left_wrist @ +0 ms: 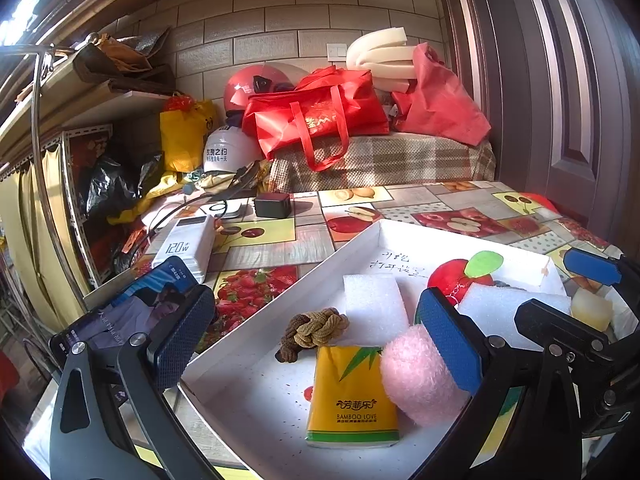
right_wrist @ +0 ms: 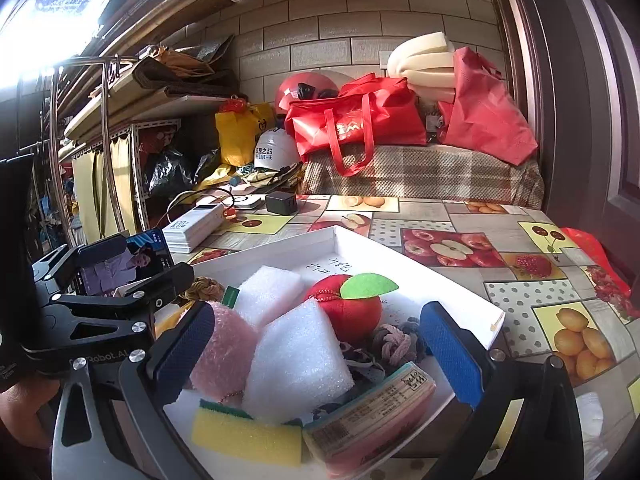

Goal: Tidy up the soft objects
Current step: 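Lower the rope toy and foam sheet into the tray and open both tools, then withdraw both tools from the tray toward the pale foam block and white cloth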

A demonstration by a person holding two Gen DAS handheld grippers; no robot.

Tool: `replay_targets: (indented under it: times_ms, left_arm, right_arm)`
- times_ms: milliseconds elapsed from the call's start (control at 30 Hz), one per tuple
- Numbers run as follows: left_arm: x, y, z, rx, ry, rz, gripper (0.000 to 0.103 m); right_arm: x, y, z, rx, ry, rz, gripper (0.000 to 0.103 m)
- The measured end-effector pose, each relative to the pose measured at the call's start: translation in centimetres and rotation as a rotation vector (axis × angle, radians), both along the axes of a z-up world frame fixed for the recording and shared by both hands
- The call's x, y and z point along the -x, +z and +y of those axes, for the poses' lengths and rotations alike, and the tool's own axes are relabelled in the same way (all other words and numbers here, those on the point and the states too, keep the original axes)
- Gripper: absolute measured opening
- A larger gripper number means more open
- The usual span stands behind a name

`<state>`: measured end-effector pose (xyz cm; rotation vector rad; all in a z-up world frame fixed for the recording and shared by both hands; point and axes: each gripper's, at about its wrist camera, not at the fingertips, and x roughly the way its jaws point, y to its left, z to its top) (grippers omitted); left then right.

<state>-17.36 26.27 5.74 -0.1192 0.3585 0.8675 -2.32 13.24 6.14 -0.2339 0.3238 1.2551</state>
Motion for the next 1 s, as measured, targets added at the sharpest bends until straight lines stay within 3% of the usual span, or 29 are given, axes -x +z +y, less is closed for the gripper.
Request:
replay_targets:
  times_ms: [233, 500, 1000]
  left_arm:
    - [0.7, 0.5, -1.0, -0.046, 0.019, -0.033, 0.103]
    - [0.6, 0.4, -1.5, -0.040, 0.032, -0.038, 0.103]
    - [0.3, 0.3, -5.5, -0.054, -0.021, -0.023, 0.103]
  right_arm:
    - [0.2, 0.1, -0.5, -0.030, 0.000, -0.015, 0.103]
    - [0.3, 0.1, -1.2, -0.031, 0.003, 0.003, 0.103]
    - [1.2, -0.2, -5.1, -0.010, 0.044, 0.008, 0.103]
